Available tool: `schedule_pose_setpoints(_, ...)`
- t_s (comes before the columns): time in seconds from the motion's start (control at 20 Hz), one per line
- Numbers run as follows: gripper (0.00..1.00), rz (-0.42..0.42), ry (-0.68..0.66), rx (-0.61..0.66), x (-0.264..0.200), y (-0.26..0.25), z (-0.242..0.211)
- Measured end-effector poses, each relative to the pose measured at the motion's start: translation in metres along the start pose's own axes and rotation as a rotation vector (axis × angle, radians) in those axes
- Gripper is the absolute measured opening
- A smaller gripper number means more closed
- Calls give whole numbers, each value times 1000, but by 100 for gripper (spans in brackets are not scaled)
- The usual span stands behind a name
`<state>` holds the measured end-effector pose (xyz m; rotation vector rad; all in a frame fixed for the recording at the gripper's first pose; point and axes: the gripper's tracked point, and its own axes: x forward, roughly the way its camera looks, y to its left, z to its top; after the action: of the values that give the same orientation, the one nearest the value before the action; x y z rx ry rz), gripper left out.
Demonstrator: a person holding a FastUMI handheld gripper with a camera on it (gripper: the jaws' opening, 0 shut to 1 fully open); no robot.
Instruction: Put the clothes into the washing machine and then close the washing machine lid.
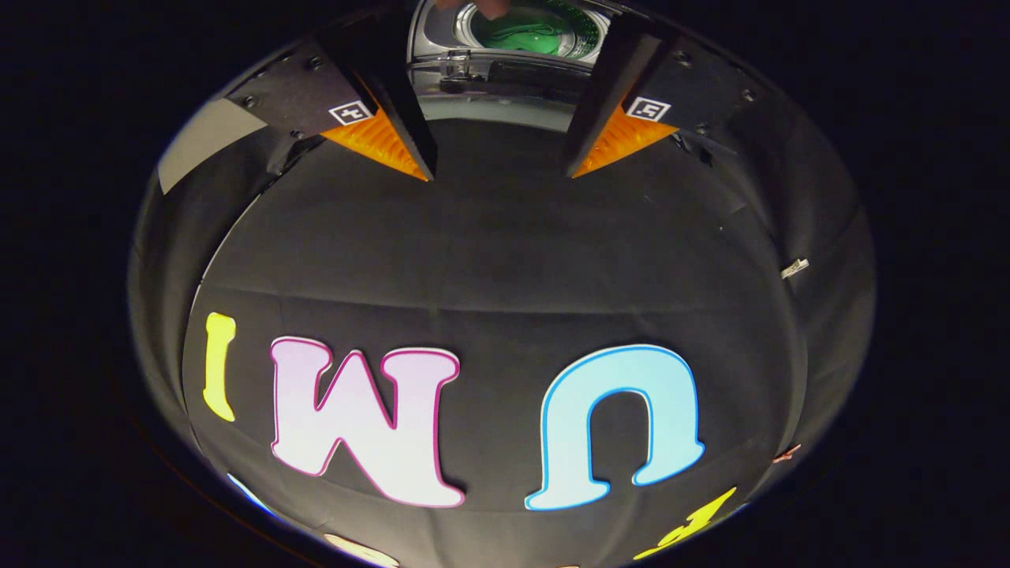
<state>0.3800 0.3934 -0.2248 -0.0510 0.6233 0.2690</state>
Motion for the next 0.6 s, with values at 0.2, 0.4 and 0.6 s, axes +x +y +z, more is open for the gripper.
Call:
schedule_pose_setpoints(0.2, 100, 21, 118, -23, 14, 4, -41)
schedule_pose_setpoints(0.4, 100, 50, 91, 47, 18, 6, -42)
schedule_pose_setpoints(0.6, 100, 88, 65, 46, 8, 4, -48)
